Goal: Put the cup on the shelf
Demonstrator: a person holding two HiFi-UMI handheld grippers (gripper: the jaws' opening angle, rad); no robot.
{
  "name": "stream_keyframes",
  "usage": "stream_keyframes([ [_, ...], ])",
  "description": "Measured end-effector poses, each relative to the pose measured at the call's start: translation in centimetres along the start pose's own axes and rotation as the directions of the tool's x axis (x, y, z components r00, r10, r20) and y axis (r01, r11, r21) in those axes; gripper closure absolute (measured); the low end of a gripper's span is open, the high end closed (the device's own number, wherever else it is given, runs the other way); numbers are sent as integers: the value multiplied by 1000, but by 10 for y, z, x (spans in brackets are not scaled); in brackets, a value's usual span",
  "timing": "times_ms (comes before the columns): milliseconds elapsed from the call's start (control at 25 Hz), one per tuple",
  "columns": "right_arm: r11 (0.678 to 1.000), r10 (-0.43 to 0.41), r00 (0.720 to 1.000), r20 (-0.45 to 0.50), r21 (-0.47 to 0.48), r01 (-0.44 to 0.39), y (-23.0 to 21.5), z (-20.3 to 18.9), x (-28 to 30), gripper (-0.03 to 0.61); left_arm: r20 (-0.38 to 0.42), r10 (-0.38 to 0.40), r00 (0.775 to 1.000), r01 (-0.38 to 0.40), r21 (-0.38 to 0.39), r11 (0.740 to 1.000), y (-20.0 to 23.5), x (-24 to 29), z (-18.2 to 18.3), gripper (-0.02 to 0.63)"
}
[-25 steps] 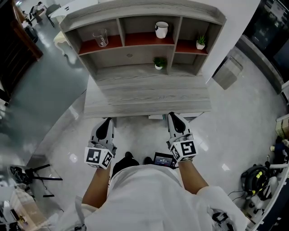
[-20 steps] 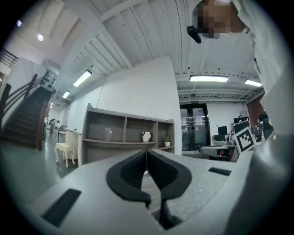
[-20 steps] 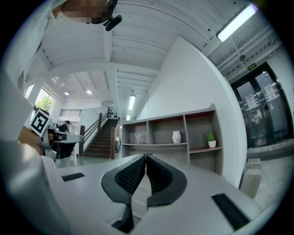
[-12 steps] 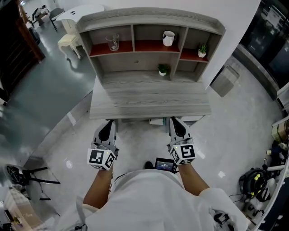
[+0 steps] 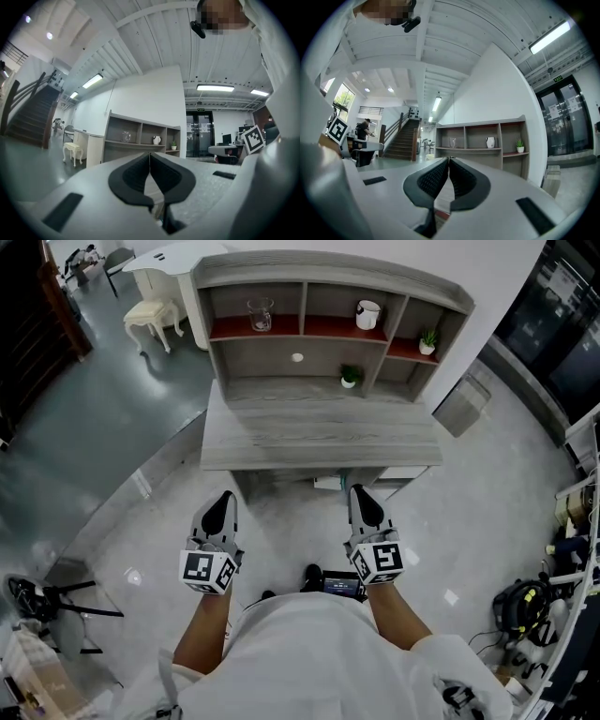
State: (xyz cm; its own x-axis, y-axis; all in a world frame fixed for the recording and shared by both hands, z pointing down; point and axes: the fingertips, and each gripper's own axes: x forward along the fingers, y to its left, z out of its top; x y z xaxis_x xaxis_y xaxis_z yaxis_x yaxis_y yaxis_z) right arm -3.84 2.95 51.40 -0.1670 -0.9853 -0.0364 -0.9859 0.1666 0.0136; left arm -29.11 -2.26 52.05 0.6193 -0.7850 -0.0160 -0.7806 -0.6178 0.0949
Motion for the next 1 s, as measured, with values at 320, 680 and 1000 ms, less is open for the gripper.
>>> stream_keyframes([
  [320, 998, -69, 997, -24, -16, 68, 47, -9, -36, 543, -12, -21, 1000, 21, -13, 1000, 18, -51, -13, 603],
  [680, 998, -48, 998, -31, -38, 47, 58, -8, -57, 546, -20, -42, 999, 41, -51, 998, 4, -75, -26, 603],
  [1000, 999, 42, 999, 0, -23, -42, 50, 1, -62, 546, -14, -31, 999, 31, -24, 999, -29, -71, -11, 603],
])
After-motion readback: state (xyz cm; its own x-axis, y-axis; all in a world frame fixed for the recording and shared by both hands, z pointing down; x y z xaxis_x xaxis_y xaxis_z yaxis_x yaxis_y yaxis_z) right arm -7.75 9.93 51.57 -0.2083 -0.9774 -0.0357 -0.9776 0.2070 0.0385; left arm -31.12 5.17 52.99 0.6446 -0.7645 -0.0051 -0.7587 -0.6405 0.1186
